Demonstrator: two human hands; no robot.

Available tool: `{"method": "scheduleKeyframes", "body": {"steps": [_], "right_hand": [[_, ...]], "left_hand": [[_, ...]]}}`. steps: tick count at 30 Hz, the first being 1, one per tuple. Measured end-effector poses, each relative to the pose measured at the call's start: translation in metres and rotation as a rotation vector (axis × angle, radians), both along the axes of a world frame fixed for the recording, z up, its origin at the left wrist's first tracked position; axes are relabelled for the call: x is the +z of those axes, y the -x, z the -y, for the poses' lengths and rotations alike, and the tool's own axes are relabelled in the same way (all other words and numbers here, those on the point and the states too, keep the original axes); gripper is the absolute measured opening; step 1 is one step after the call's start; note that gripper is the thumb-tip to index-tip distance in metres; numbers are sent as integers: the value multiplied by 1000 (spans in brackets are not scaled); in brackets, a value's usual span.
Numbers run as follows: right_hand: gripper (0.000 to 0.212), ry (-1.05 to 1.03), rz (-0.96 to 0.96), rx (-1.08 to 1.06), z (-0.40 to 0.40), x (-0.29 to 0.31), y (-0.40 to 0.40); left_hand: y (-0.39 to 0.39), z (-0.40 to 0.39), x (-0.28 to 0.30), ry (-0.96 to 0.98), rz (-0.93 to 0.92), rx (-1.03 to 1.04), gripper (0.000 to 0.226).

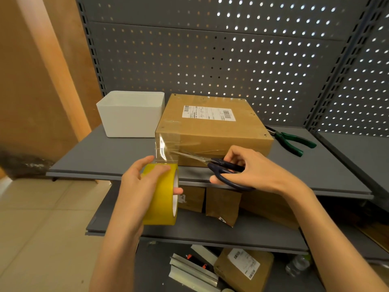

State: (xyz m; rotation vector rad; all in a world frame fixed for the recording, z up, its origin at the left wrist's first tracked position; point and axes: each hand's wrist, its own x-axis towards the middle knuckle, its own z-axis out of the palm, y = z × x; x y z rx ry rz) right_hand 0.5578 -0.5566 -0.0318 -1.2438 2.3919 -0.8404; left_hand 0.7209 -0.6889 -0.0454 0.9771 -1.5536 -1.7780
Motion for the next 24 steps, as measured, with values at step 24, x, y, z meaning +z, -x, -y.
{"method": "scheduleKeyframes", "body": {"steps": [24], "right_hand": [[54, 85, 48, 54, 24, -4, 4]], "left_hand": [[9, 19, -12, 160, 87, -43, 13]]}}
